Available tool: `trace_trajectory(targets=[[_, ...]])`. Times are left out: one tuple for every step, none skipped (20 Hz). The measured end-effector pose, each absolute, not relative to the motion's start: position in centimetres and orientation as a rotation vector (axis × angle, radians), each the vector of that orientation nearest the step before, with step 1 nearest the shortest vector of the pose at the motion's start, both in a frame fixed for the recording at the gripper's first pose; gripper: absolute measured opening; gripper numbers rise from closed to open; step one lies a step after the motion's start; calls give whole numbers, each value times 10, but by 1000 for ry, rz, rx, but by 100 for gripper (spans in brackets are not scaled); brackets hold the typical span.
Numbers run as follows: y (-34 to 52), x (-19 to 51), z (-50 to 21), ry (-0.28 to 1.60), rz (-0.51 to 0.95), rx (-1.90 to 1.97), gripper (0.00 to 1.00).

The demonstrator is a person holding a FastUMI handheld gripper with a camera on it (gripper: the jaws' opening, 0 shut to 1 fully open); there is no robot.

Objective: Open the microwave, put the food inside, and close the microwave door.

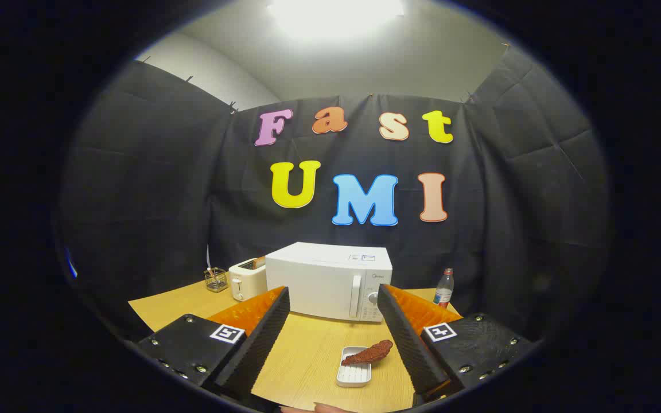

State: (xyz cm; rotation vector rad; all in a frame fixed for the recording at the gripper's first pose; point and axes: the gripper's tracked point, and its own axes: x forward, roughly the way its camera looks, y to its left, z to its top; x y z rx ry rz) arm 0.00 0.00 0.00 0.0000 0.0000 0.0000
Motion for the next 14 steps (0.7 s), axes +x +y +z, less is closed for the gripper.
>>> trace_trajectory(targets=[[1, 0, 1, -1, 3, 0, 98], [1, 0, 1, -3, 4, -1, 98], [1, 0, 1, -4, 6, -4, 98], [2, 0, -1, -4, 7, -6, 98], [3, 0, 0, -3, 8, -5, 98], [4, 1, -1, -4, 11, -3, 98], [5, 1, 0, -5, 14, -1, 98], [6, 2, -1, -4, 16, 1, 98], [7, 2, -2, -1, 17, 1, 98], [7, 3, -2, 0, 17, 2, 98], [7, 4, -2, 1, 17, 2, 98], [9, 4, -2, 2, 18, 1, 98], [9, 4, -3, 3, 18, 2, 98], [10, 5, -4, 3, 19, 1, 98]])
